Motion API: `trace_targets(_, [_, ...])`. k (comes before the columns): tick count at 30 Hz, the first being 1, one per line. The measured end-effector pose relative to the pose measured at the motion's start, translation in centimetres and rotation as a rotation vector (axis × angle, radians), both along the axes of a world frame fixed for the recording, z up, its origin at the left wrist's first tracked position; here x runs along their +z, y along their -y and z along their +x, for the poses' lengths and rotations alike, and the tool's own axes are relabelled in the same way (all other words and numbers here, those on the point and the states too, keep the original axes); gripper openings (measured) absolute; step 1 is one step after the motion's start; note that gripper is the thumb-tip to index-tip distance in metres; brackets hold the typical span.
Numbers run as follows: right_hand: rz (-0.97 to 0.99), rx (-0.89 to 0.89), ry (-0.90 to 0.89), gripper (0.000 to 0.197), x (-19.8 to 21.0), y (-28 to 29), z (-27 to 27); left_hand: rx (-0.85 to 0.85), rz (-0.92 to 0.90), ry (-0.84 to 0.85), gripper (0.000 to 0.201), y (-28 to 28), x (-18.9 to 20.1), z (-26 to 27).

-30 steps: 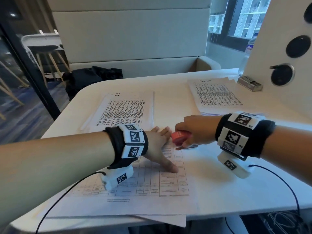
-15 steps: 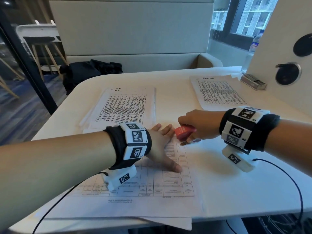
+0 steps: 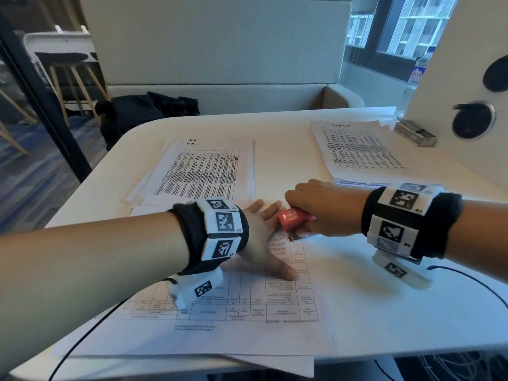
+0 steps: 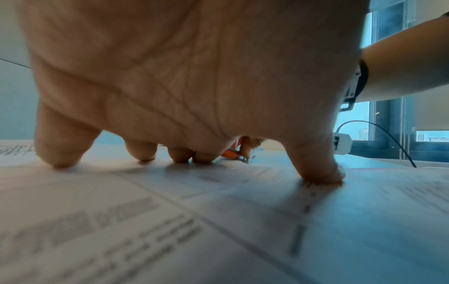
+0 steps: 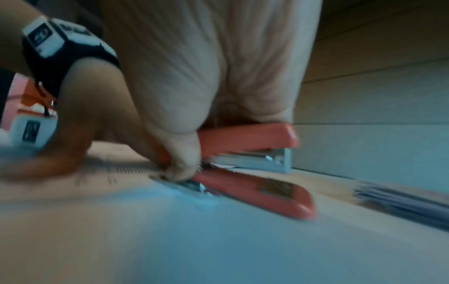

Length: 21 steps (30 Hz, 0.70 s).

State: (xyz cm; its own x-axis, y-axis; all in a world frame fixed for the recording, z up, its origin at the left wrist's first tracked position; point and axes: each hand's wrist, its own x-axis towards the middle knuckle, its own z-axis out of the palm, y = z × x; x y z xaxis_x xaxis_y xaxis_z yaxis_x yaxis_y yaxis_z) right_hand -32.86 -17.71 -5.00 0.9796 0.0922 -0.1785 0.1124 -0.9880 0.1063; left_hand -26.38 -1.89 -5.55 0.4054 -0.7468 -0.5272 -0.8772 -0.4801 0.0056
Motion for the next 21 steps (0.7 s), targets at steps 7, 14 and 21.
trace_targets(7, [-0.145, 0.179, 0.146, 0.039, 0.1, -0.4, -0.3, 0.009, -0.022, 0.004, 0.114, -0.2, 0.0, -0.3])
trace_targets(14, [-0.295, 0.455, 0.349, 0.026, 0.2, -0.4, -0.8, -0.035, -0.046, 0.019, 0.105, -0.2, 0.7, -0.9])
trace_targets(21, [-0.333, 0.551, 0.364, 0.021, 0.5, -0.1, -0.7, -0.004, -0.036, 0.016, 0.111, -0.2, 0.0, -0.4])
